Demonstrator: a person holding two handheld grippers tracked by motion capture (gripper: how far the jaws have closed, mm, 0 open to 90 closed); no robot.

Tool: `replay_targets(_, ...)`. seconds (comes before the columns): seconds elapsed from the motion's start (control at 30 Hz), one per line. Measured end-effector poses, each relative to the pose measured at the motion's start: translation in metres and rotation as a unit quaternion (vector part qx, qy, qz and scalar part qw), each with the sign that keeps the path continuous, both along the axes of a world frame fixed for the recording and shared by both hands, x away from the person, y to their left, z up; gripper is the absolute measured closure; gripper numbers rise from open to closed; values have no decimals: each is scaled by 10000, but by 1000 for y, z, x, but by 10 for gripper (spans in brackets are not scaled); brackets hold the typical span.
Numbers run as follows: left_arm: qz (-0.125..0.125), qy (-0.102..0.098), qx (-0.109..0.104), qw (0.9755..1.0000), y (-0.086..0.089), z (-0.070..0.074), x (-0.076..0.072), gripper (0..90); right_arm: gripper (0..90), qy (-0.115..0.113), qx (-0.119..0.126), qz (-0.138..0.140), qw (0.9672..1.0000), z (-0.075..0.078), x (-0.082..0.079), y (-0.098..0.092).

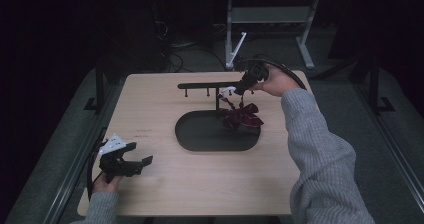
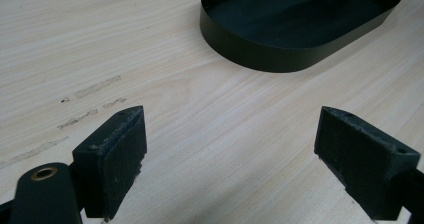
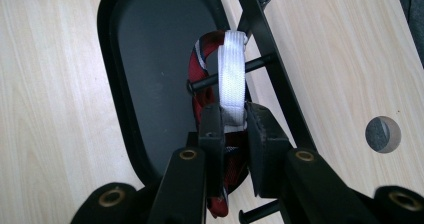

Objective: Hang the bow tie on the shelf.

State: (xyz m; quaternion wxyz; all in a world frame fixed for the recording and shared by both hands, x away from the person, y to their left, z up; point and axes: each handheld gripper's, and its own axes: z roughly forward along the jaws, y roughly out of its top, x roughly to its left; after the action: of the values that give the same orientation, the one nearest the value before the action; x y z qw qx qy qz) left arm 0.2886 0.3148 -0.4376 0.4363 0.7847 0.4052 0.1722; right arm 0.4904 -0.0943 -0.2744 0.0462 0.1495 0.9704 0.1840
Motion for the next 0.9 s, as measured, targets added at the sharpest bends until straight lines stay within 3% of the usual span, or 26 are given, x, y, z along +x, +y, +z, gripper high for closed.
replay_targets(0.9, 12, -2, -12, 10000, 0, 0, -1, 130, 737, -122, -93, -45, 9999, -3, 0, 3)
